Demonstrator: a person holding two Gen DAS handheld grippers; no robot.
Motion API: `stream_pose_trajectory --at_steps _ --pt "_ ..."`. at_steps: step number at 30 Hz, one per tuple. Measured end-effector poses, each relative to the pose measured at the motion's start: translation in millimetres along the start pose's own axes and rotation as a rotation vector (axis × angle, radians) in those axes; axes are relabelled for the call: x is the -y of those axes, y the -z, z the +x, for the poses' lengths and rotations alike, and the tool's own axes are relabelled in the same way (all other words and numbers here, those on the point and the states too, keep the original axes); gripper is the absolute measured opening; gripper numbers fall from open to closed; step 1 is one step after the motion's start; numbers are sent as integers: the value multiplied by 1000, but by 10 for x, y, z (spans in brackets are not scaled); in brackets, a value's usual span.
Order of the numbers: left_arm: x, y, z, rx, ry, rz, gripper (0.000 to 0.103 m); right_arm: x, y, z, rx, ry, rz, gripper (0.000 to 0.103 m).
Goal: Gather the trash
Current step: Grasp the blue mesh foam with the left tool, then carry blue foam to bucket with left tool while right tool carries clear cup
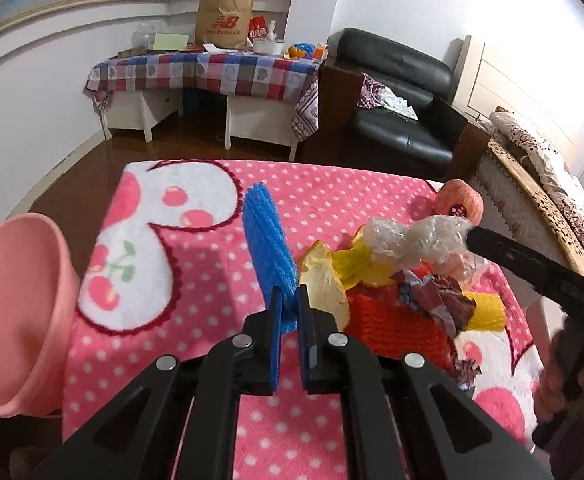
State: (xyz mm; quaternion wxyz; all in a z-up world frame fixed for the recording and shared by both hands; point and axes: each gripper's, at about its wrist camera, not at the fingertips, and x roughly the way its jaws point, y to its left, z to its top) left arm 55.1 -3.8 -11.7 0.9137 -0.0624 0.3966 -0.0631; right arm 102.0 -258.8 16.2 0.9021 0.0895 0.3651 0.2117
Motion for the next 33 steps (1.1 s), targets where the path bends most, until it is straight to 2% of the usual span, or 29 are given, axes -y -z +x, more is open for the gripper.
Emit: stream_pose_trajectory --at_steps 6,7,8,11,12,18,27,33 --pt "-36 63 -179 21 -3 -3 6 -54 14 90 -3 34 -24 48" --pt "-41 73 -202 25 -2 -4 6 -60 28 99 -4 41 -25 45" --pt "-49 85 -233 29 -2 -5 6 -70 38 102 -6 50 -28 32" --pt "-56 117 -285 37 -1 -3 6 -68 71 119 -17 76 -33 12" --pt "-61 126 -308 41 0 -4 6 -65 82 117 -19 79 -32 11" --pt "-117 142 -417 64 -3 -13 6 -167 75 -55 34 63 -47 7" --pt "-255 143 -633 119 -20 -39 6 -596 -61 -379 135 -3 -106 7" --pt "-417 158 -769 150 -37 -64 6 -871 -153 -433 155 -55 -132 7"
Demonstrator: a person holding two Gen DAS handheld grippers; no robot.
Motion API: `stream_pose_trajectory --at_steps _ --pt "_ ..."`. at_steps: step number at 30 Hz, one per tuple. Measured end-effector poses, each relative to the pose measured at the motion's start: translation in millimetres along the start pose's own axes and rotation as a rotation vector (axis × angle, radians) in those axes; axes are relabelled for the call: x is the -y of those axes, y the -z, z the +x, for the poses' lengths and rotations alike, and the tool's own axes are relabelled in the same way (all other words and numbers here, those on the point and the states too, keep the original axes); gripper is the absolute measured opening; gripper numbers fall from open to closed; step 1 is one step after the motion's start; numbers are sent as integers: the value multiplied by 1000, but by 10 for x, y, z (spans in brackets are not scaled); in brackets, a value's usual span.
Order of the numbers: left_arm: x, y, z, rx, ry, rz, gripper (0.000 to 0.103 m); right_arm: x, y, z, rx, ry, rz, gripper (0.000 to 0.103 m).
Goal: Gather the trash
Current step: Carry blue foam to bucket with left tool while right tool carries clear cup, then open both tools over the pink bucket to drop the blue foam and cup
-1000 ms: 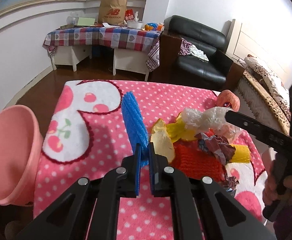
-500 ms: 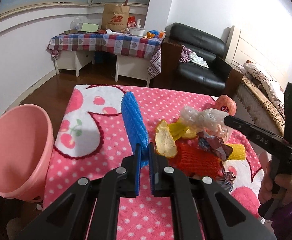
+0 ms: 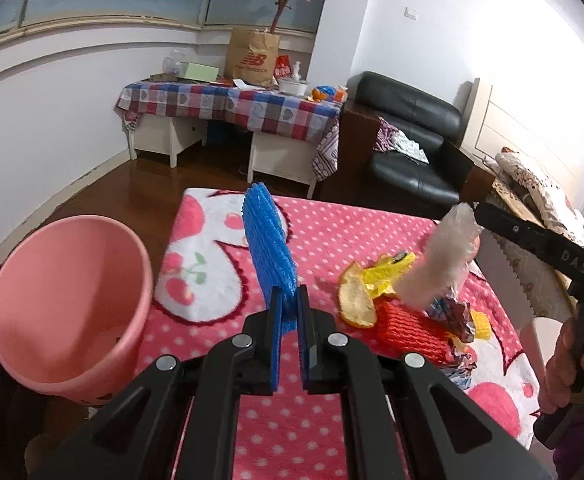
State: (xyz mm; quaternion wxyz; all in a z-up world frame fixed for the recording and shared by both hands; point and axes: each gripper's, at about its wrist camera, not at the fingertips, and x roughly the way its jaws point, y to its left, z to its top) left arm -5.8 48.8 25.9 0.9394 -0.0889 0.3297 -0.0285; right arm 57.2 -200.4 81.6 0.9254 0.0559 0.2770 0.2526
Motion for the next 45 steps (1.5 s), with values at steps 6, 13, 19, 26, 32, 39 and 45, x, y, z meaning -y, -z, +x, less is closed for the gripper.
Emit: stream_pose_trajectory --at_steps 6,13,19,26,32,39,45 --pt "-196 -9 -131 29 -16 -37 6 -337 -118 62 9 -61 -48 7" --pt "-488 29 -293 64 -58 -74 6 -814 -234 239 -6 -141 -114 7" --pt "-817 63 -395 83 -111 -129 6 -1356 -297 517 -41 -239 -175 7" --pt "-1283 170 -467 84 -186 -206 6 -1944 -253 889 -86 -322 -242 7" --pt "-1583 254 -431 57 -233 -261 6 -2241 -97 1214 -160 -346 -275 7" --pt "-1734 354 -395 35 -257 -272 8 -2365 115 1468 -253 -339 -299 7" --pt "-1766 361 -414 39 -253 -287 34 -2329 159 1564 -307 -330 -271 7"
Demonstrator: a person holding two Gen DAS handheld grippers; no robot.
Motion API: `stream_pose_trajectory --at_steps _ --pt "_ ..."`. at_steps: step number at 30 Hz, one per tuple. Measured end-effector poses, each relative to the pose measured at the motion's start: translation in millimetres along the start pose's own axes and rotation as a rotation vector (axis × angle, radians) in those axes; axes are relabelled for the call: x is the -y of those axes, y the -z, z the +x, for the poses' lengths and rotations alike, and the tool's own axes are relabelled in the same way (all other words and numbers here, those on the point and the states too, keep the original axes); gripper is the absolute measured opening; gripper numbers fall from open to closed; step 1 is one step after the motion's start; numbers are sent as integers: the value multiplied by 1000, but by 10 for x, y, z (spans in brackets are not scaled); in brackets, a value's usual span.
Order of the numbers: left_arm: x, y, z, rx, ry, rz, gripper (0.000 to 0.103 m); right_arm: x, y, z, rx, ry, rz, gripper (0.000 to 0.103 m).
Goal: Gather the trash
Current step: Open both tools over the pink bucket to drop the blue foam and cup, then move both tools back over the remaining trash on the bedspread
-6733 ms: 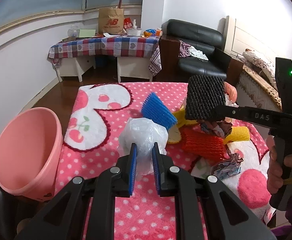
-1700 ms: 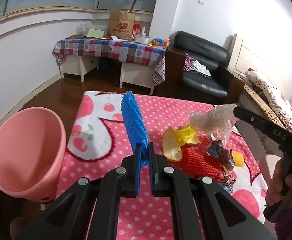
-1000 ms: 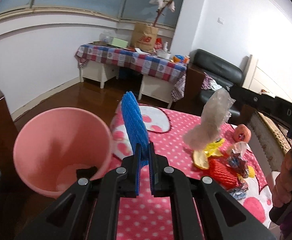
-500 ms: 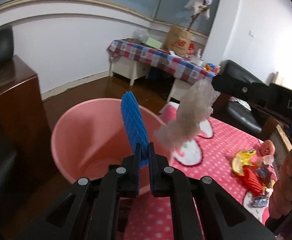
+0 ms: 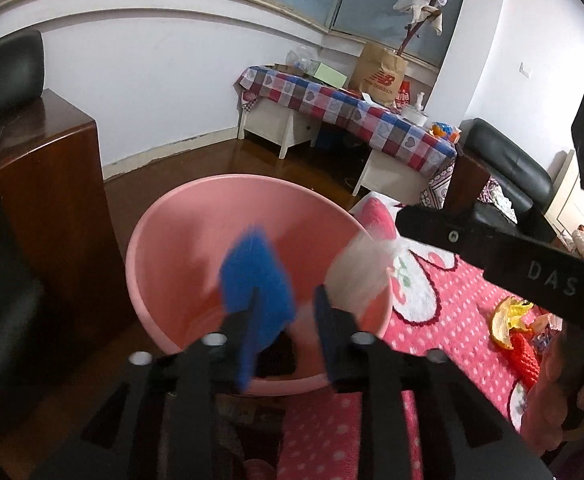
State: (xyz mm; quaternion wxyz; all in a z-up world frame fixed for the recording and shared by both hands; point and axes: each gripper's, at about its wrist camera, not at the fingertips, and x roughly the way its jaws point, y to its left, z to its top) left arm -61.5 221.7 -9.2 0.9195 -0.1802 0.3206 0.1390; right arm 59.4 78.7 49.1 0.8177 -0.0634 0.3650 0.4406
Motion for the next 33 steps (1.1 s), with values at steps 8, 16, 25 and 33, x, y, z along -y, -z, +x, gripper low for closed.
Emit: stream_pose_trajectory --at_steps 8,16,25,33 --pt "1 -14 -34 10 0 5 39 33 32 -36 -6 -20 22 35" --pt "187 -62 -130 22 35 42 44 88 199 -244 6 0 18 36" --pt "648 -47 -197 20 94 127 45 393 559 -695 24 95 58 42" --pt "1179 98 -107 -28 173 205 45 824 913 -1246 72 229 153 42"
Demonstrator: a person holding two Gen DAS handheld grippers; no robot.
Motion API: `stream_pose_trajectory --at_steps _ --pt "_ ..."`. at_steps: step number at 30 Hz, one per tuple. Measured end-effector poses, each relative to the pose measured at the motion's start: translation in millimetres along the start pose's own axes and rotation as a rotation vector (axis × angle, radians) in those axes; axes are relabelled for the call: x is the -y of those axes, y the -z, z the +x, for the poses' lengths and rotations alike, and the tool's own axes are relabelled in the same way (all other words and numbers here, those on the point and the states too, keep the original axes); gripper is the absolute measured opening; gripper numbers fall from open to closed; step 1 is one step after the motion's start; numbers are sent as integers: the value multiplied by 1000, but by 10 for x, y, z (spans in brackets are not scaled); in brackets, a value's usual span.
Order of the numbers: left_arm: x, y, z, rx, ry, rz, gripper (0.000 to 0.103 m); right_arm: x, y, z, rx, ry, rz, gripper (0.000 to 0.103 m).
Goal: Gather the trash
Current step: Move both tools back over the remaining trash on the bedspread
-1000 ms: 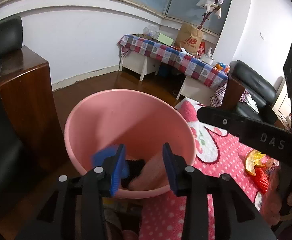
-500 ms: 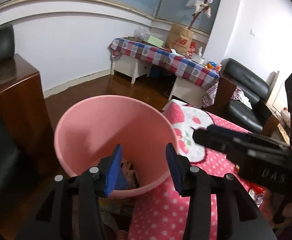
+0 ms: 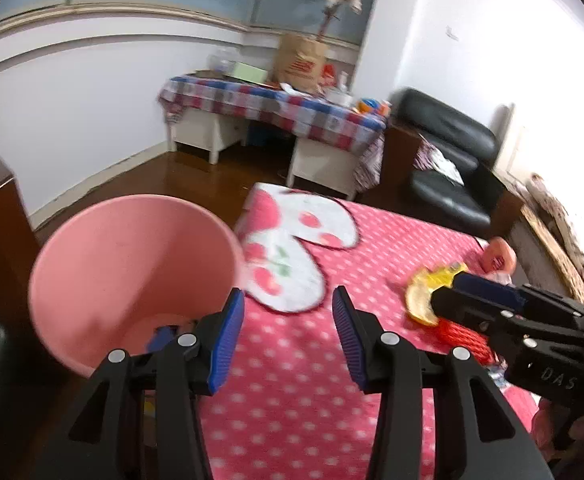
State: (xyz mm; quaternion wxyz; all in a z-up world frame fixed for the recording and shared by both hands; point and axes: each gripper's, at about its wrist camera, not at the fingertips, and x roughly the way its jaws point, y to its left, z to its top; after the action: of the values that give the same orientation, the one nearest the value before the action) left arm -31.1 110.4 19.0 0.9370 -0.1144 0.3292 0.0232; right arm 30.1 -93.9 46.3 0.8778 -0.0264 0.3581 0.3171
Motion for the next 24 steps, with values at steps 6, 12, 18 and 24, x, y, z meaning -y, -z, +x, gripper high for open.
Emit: stream_pose_trajectory --at_steps 6,12,18,24 --pt "528 25 192 -48 59 91 45 408 218 -278 19 93 59 42" --pt "937 75 330 -78 89 169 45 842 389 -484 34 142 144 42" --pt "1161 110 437 -110 100 200 45 1183 569 -647 46 179 213 42" --pt "1311 163 544 -144 113 234 47 1468 751 -754 45 209 280 42"
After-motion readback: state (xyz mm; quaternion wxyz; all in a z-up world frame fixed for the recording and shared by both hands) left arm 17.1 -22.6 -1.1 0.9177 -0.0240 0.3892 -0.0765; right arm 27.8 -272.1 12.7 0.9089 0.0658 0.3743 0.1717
